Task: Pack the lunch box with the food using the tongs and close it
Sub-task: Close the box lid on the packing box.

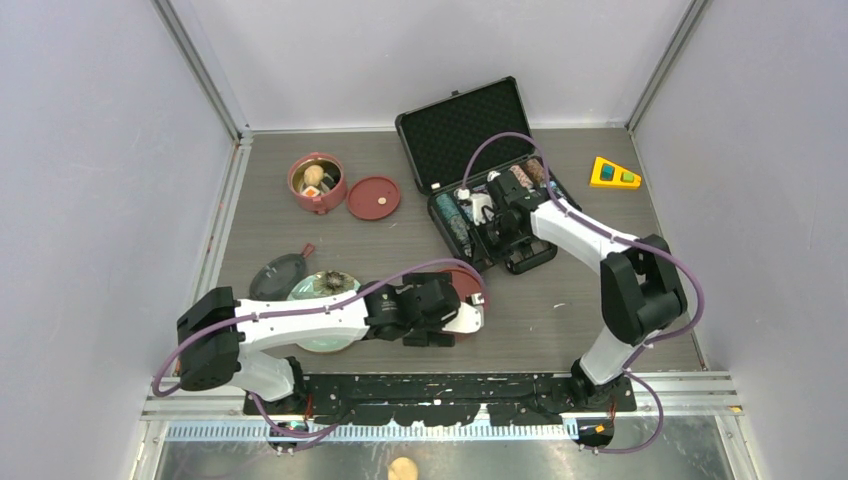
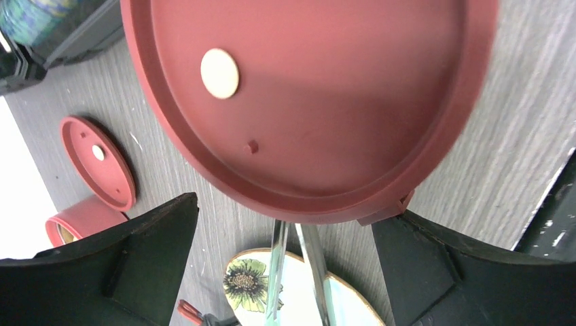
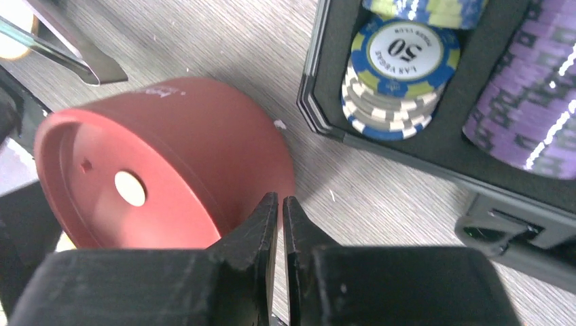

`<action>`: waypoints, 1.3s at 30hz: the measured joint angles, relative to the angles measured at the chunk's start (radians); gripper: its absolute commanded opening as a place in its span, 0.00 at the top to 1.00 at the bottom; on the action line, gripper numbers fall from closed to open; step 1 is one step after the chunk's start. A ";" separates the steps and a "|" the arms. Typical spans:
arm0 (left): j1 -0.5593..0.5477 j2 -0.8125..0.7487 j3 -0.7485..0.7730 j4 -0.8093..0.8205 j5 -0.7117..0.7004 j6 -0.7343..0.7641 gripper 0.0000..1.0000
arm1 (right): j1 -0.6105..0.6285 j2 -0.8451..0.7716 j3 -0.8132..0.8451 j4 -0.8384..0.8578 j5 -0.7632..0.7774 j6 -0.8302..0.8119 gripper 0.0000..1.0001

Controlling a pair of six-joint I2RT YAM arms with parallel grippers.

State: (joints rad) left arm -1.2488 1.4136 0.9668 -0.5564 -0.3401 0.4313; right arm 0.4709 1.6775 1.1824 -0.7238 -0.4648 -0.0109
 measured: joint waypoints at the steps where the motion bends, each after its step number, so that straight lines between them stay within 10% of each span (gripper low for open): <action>1: 0.013 -0.005 -0.004 -0.001 0.001 0.000 0.00 | -0.001 -0.012 -0.006 -0.003 0.006 -0.005 0.86; 39: 0.480 -0.051 0.105 -0.013 0.578 -0.028 0.15 | -0.058 -0.383 -0.072 -0.290 0.126 -0.191 0.69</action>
State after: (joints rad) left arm -0.7685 1.3628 1.0714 -0.5694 0.2375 0.4030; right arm 0.4133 1.2942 1.1103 -1.0138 -0.3386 -0.2020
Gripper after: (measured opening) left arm 0.917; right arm 0.292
